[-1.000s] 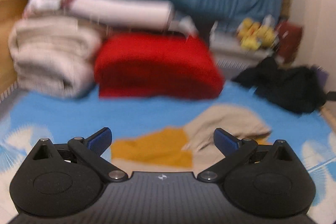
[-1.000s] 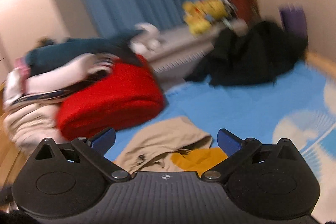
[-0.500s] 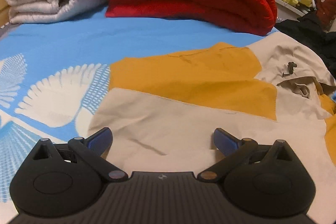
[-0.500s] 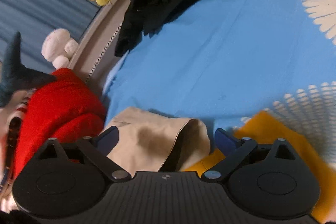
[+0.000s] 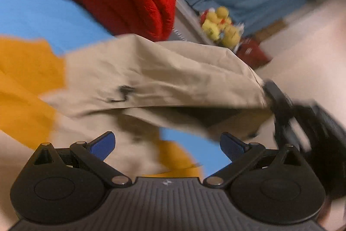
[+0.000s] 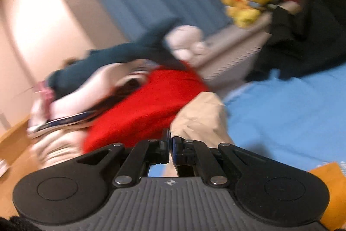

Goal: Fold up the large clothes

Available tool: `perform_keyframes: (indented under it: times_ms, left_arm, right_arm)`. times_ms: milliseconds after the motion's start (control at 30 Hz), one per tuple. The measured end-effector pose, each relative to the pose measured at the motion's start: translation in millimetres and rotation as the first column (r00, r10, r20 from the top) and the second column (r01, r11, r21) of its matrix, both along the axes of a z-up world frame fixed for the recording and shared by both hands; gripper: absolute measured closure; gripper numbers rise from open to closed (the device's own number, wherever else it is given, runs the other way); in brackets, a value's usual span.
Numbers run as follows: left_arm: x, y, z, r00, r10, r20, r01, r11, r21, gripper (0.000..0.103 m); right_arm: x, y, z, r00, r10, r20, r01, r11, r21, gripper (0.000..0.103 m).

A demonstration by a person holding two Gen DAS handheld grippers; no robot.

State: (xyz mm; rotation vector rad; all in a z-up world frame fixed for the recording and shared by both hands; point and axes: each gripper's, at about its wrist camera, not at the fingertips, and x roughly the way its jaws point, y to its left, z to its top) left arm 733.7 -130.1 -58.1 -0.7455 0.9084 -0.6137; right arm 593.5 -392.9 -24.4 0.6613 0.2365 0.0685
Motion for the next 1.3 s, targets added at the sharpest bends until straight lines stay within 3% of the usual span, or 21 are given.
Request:
perform_keyframes:
  times_ms: [100,167,233,267,300,333,433,533,667,767,800,867,933,1000,1033,1067,1167,1200,1300]
  left_arm:
    - [8,-2,-2,0.99,0.131,-0.051,-0.137,0.983,-0.119,0.0]
    - [15,-2,0,0.984,0.161,-0.073,-0.172,0.968,-0.18,0.001]
    - [16,-3,8,0.987,0.157,-0.045,-0.163,0.964,-0.211,0.011]
    - [12,-1,13,0.989,0.15,-0.007,-0.148,0.965,-0.216,0.023]
    - [7,0,19,0.99,0.137,0.035,-0.127,0.97,-0.21,0.033]
    - [0,3,23,0.991,0.124,0.06,-0.11,0.975,-0.194,0.036]
    - [-30,20,25,0.991,0.088,0.101,-0.072,0.986,-0.152,0.037]
    - [-71,44,12,0.992,0.032,0.118,-0.018,0.993,-0.117,0.036]
    - [-117,84,-31,0.999,0.021,0.03,-0.02,0.999,-0.027,0.03]
    - [-140,109,-74,0.997,0.048,-0.057,-0.041,0.993,0.113,0.026]
    - [-147,118,-83,0.997,0.052,-0.054,-0.043,0.988,0.151,0.026]
    - [-158,130,-79,0.998,0.057,-0.011,-0.053,0.974,0.219,0.023]
    - [-164,135,-64,0.996,0.052,0.066,-0.069,0.955,0.289,0.016]
    - [-169,133,-40,0.987,-0.001,0.161,-0.055,0.937,0.346,0.007]
    - [-168,127,-28,0.979,-0.034,0.203,-0.044,0.928,0.371,0.004]
    - [-166,121,-19,0.972,-0.055,0.228,-0.038,0.923,0.384,0.0]
    - [-140,94,-6,0.973,-0.071,0.22,-0.007,0.942,0.335,0.0]
    - [-130,84,-5,0.978,-0.057,0.198,-0.006,0.953,0.304,0.0]
    - [-79,50,-19,0.998,-0.009,0.059,-0.003,0.978,0.208,0.0]
  right_arm:
    - [-24,8,15,0.998,0.061,0.029,-0.06,0.998,-0.01,0.102]
    - [-31,11,16,0.994,0.107,0.021,-0.107,0.994,0.0,0.102]
    - [-43,12,10,0.99,0.142,0.021,-0.142,0.99,0.016,0.101]
    - [-47,11,8,0.987,0.156,0.029,-0.156,0.988,0.016,0.101]
    - [-52,9,8,0.986,0.16,0.037,-0.161,0.987,0.019,0.101]
    - [-58,8,7,0.984,0.173,0.043,-0.174,0.984,0.032,0.101]
    - [-72,8,2,0.97,0.24,0.044,-0.242,0.968,0.066,0.102]
    - [-104,25,-11,0.936,0.35,0.039,-0.352,0.935,0.05,0.102]
    - [-140,59,-52,0.875,0.482,-0.045,-0.479,0.875,0.073,0.102]
    - [-157,85,-102,0.834,0.513,-0.201,-0.514,0.856,0.05,0.101]
    - [-162,92,-120,0.831,0.49,-0.263,-0.51,0.86,-0.008,0.101]
    - [-166,103,-151,0.816,0.43,-0.387,-0.509,0.851,-0.129,0.095]
    - [-173,100,-164,0.809,0.423,-0.408,-0.517,0.842,-0.152,0.087]
    - [-182,87,-154,0.793,0.45,-0.411,-0.536,0.836,-0.119,0.057]
    - [-186,78,-145,0.79,0.46,-0.405,-0.539,0.836,-0.101,0.027]
    - [-191,69,-134,0.806,0.45,-0.385,-0.521,0.847,-0.102,0.02]
    - [-190,37,-100,0.891,0.355,-0.284,-0.412,0.894,-0.175,0.02]
    - [-181,23,-89,0.928,0.285,-0.24,-0.329,0.929,-0.169,0.02]
    - [-134,-14,-82,0.974,0.162,-0.158,-0.161,0.987,0.023,0.021]
